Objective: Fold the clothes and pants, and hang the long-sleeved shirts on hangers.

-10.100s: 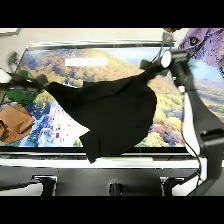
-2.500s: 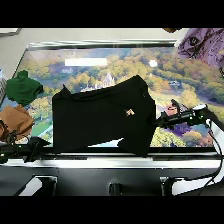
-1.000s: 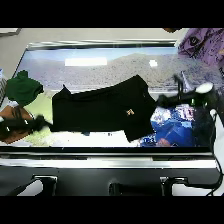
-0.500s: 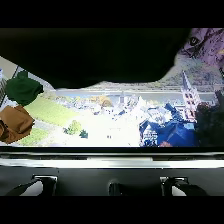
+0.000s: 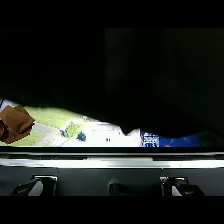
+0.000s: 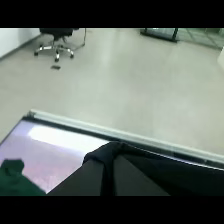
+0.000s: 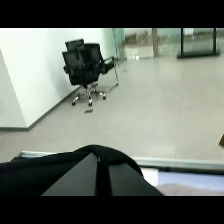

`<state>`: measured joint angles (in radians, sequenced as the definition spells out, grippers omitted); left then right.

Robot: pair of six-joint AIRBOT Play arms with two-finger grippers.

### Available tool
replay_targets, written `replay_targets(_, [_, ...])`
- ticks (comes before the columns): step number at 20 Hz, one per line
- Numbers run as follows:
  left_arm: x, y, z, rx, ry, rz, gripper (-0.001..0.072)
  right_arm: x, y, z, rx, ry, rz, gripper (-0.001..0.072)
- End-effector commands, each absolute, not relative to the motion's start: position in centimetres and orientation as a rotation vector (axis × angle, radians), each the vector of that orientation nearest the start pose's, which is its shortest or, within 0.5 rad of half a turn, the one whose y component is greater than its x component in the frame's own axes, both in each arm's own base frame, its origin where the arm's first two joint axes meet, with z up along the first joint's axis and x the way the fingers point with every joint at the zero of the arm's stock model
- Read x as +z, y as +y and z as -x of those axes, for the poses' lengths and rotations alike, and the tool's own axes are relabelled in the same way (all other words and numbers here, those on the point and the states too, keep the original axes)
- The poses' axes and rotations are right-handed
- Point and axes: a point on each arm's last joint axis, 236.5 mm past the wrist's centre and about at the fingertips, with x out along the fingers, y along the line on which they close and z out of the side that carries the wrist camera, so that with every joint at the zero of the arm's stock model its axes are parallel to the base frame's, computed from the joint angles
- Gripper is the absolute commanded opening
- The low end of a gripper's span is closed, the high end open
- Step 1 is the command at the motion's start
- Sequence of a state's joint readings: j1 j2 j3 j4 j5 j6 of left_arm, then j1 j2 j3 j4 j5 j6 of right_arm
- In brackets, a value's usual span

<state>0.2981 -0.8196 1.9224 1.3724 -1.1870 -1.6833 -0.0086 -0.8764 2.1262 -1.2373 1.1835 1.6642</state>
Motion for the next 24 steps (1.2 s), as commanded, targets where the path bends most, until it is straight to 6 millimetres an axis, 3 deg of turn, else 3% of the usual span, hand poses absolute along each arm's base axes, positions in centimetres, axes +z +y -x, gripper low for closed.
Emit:
replay_targets(1, [43.7, 3.1, -29.7, 0.075, 0.257, 0.239, 0.0015, 49.7, 7.1, -27.7, 0.281, 0.188, -0.339, 0.0025])
replay_targets(3, [37.5, 2.5, -33.7, 0.018, 0.462, 0.290, 0.0016, 43.8, 7.3, -32.6, 0.253, 0.417, -0.386, 0.0025])
replay_targets(5, [30.4, 2.0, -37.9, -0.023, 0.658, 0.290, 0.0016, 36.5, 7.5, -38.0, 0.221, 0.638, -0.408, 0.0025])
replay_targets(8, [18.3, 0.6, -44.2, -0.075, 0.933, 0.295, 0.0016, 25.4, 7.6, -44.8, 0.174, 0.877, -0.465, 0.0025])
replay_targets(10, [11.1, -0.2, -48.1, -0.080, 1.042, 0.327, 0.0016, 19.0, 7.6, -48.5, 0.140, 0.978, -0.495, 0.0026])
replay_targets(13, [3.3, -0.4, -53.8, -0.048, 1.037, 0.368, 0.0016, 12.0, 7.1, -54.5, 0.100, 0.987, -0.527, 0.0026])
replay_targets(16, [-0.8, -0.6, -57.5, -0.045, 1.015, 0.431, 0.0016, 5.7, 6.4, -59.1, 0.054, 0.961, -0.558, 0.0026])
replay_targets(19, [-2.4, -0.8, -59.1, -0.049, 1.022, 0.429, 0.0017, 1.4, 5.6, -60.6, 0.015, 0.975, -0.546, 0.0026])
replay_targets(21, [-2.5, -0.9, -59.0, -0.054, 1.030, 0.426, 0.0017, 0.6, 5.0, -60.3, -0.004, 0.997, -0.514, 0.0026])
replay_targets(24, [-3.1, -1.4, -56.9, -0.072, 1.124, 0.425, 0.0017, 0.6, 3.8, -58.7, -0.041, 1.054, -0.444, 0.0026])
